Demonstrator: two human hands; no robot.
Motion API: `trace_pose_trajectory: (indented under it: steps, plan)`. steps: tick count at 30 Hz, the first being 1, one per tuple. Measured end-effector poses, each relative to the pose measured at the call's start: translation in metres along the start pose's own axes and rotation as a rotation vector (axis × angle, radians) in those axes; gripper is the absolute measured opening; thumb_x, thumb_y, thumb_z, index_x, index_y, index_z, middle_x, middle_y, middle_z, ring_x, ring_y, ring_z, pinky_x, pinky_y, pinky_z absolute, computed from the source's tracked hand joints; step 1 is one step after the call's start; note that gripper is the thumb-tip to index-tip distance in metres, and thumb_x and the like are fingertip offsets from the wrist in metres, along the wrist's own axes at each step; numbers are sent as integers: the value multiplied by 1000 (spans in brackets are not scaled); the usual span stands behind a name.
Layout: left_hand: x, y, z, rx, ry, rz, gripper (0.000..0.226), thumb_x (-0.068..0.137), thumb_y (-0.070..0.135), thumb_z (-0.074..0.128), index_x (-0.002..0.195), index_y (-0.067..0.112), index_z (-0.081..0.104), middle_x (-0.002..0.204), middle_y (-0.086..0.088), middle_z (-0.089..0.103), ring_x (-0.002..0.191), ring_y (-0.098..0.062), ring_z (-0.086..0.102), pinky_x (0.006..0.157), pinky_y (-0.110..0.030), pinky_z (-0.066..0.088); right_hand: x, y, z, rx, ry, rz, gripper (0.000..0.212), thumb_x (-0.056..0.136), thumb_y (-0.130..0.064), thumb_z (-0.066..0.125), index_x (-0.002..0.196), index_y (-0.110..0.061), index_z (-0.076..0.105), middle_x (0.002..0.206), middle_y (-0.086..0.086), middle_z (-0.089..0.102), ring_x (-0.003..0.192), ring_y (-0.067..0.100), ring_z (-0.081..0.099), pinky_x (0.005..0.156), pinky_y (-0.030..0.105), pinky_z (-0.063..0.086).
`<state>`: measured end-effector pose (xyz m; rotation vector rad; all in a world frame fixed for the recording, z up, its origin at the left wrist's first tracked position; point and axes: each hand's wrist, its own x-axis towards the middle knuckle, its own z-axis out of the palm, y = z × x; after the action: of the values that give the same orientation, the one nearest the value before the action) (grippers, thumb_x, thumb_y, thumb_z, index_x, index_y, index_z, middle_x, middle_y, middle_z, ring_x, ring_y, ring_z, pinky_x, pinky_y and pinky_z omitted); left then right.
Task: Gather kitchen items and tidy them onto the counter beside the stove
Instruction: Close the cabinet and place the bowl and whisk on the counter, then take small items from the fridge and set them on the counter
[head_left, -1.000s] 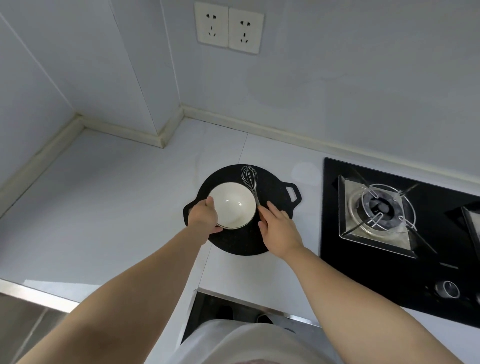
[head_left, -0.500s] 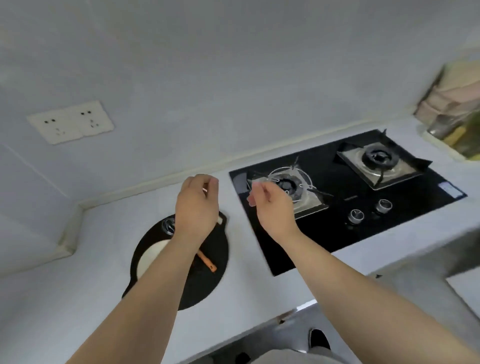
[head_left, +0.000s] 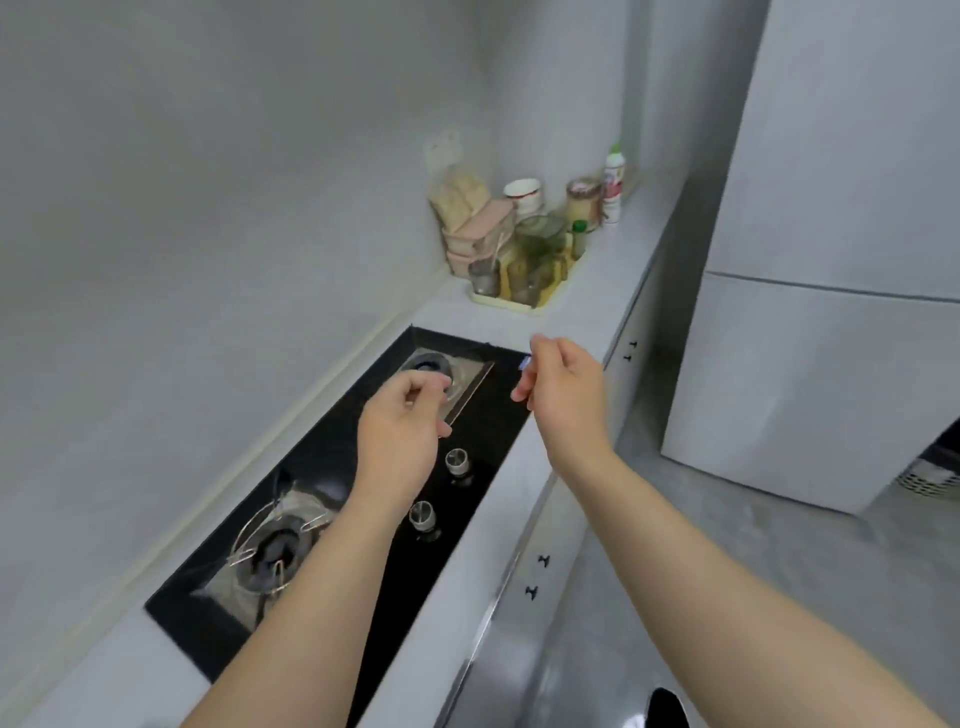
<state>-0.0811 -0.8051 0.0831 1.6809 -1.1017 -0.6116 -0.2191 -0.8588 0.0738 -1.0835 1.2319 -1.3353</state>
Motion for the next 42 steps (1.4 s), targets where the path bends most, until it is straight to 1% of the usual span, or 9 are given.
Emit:
trace_pose_trajectory:
  steps: [7, 14, 17, 22, 29, 33, 37, 39, 42]
  plan:
    - [58, 86, 202, -171, -293, 18, 18, 100, 18, 53, 95, 20, 70, 84, 0, 65, 63, -13, 59, 61, -30, 47, 129, -20, -164, 6, 220, 3, 41, 99, -32, 49, 60, -18, 49, 56, -3, 53, 60, 17, 55, 61, 35, 48]
    - [98, 142, 321, -243, -453, 33, 17, 101, 16, 52, 100, 14, 69, 82, 0, 62, 58, -9, 57, 54, -24, 46, 205, -43, -255, -103, 279, 4, 32, 103, -25, 46, 77, -14, 60, 73, 1, 64, 62, 11, 60, 56, 16, 42]
    - [129, 159, 360, -266, -471, 43, 16, 101, 17, 52, 103, 14, 68, 84, 0, 62, 59, -10, 57, 53, -23, 46, 237, -50, -274, -111, 310, 1, 29, 103, -18, 42, 82, -15, 63, 85, 3, 70, 69, 12, 63, 57, 13, 45]
    - [200, 185, 418, -364, -495, 65, 17, 102, 15, 50, 102, 14, 66, 85, -1, 63, 61, -12, 56, 56, -26, 45, 302, -62, -295, -252, 347, -40, 25, 103, -20, 42, 105, -20, 67, 100, -5, 72, 89, 11, 67, 88, 34, 53]
    - [317, 217, 500, -417, -537, 135, 15, 101, 16, 50, 102, 19, 65, 88, 0, 66, 70, -10, 59, 61, -26, 49, 402, -82, -301, -407, 415, -34, 37, 100, -28, 49, 135, -21, 59, 128, -3, 66, 120, 12, 59, 108, 38, 45]
    - [382, 232, 546, -333, -566, 192, 33, 95, 25, 55, 126, 17, 60, 116, -4, 68, 104, -19, 65, 91, -34, 53, 456, -89, -296, -415, 459, 6, 39, 100, -27, 49, 137, -22, 58, 130, -6, 64, 120, 14, 59, 108, 36, 45]
    - [413, 238, 579, -296, -574, 244, 52, 100, 25, 53, 149, 13, 39, 146, 2, 48, 131, -13, 47, 103, -25, 35, 484, -91, -295, -465, 491, 12, 40, 101, -28, 48, 139, -21, 57, 135, -10, 61, 123, 10, 57, 108, 31, 43]
    - [422, 238, 596, -321, -610, 284, 43, 102, 26, 49, 143, 15, 46, 135, 12, 53, 124, -8, 52, 101, -24, 38, 493, -89, -297, -503, 502, 24, 40, 100, -27, 48, 139, -20, 57, 138, -10, 59, 127, 7, 53, 109, 28, 41]
    - [432, 233, 620, -346, -568, 306, 22, 102, 34, 47, 112, 21, 62, 107, 11, 68, 99, -7, 63, 86, -28, 50, 500, -91, -301, -536, 531, 46, 40, 100, -26, 49, 139, -20, 57, 138, -9, 59, 126, 6, 54, 108, 29, 42]
